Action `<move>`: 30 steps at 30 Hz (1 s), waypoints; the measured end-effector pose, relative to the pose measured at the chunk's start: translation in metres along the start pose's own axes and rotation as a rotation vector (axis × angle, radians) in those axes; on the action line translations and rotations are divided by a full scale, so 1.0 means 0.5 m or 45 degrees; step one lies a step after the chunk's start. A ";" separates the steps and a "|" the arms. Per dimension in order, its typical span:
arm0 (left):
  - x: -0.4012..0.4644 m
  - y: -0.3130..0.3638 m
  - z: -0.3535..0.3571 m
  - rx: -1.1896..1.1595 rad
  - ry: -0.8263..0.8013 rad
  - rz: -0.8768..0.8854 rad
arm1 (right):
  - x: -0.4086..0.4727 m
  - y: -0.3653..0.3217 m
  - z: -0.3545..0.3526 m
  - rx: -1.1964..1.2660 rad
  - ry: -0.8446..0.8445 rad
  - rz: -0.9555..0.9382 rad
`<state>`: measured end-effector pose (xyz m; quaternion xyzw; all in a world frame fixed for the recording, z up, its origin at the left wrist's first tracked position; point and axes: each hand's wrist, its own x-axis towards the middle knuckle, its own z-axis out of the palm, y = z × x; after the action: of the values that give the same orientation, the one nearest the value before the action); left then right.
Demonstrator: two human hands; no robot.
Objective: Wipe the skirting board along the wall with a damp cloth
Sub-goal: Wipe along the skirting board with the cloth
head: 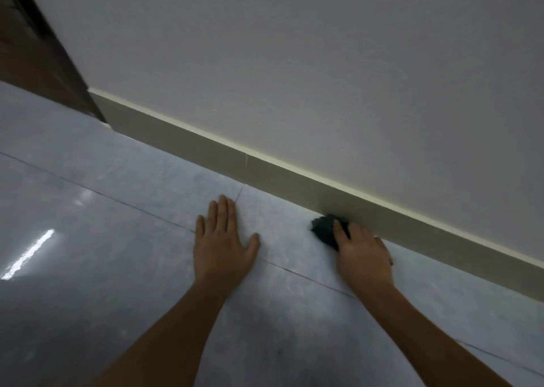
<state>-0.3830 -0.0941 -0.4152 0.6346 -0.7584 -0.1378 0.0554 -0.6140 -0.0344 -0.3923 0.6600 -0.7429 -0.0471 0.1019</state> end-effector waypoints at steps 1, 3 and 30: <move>-0.001 0.001 0.000 0.005 0.012 0.000 | 0.027 -0.041 -0.002 0.023 0.028 -0.064; 0.003 -0.007 0.003 0.006 0.029 0.026 | 0.086 -0.124 -0.008 0.066 0.108 -0.160; 0.052 -0.308 -0.059 0.018 0.157 -0.303 | 0.157 -0.298 -0.016 0.099 0.073 -0.275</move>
<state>-0.2344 -0.1476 -0.4322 0.7278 -0.6738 -0.0988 0.0807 -0.4762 -0.1300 -0.4078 0.7408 -0.6654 -0.0102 0.0919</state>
